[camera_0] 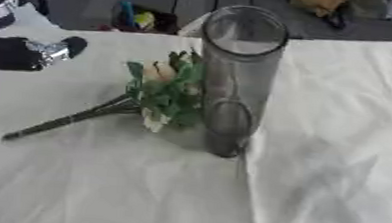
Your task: Arrange flowers into the vase.
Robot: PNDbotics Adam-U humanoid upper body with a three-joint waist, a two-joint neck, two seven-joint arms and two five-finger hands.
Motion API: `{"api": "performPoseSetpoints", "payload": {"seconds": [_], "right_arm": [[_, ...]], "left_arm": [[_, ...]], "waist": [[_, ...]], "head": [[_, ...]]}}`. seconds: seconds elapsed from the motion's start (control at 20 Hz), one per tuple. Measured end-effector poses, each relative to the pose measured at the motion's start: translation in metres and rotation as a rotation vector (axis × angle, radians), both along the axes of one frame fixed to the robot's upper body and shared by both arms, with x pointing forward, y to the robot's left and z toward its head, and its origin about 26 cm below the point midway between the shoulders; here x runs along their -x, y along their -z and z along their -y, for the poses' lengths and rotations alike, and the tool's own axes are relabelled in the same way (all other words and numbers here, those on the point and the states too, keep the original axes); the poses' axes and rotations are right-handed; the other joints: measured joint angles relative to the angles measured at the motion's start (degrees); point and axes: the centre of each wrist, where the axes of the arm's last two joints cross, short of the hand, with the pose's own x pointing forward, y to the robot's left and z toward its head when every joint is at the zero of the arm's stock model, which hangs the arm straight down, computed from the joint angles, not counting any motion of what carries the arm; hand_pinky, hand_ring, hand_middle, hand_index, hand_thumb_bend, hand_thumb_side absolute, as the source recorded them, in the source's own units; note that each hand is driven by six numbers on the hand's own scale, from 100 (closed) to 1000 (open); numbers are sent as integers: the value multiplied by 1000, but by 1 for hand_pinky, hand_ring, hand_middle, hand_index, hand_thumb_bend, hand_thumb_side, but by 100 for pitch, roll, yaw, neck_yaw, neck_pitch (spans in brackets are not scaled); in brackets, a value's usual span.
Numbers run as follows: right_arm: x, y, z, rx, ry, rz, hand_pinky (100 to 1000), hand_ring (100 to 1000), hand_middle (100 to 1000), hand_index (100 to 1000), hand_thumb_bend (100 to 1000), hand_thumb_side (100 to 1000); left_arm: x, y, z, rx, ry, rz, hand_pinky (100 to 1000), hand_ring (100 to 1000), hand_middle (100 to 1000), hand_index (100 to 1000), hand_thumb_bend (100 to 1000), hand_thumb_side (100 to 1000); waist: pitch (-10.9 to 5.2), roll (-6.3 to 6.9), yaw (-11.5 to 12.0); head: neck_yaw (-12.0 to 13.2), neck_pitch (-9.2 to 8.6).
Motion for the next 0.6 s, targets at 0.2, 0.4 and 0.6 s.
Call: {"api": "performPoseSetpoints", "payload": {"seconds": [0.2,0.4,0.6], "right_arm": [[0,0,0,0,-4,-6,565,644,622,812,100,1000],[0,1,-1,2,-12,-12,565,644,622,810,100,1000],[0,1,-2,5,-15,-14,565,643,621,811,100,1000]], "left_arm": [[-21,10,3,-11,-5,-105,872,894,872,1000,617,792],[-40,19,5,-22,-4,-185,875,909,902,1000,645,762],[-54,30,5,-38,-1,-240,869,902,905,1000,656,721]], "waist": [[0,14,-43],[0,41,-86],[0,41,-118]], "head": [[28,-27],[57,-74],[80,-102]]}}
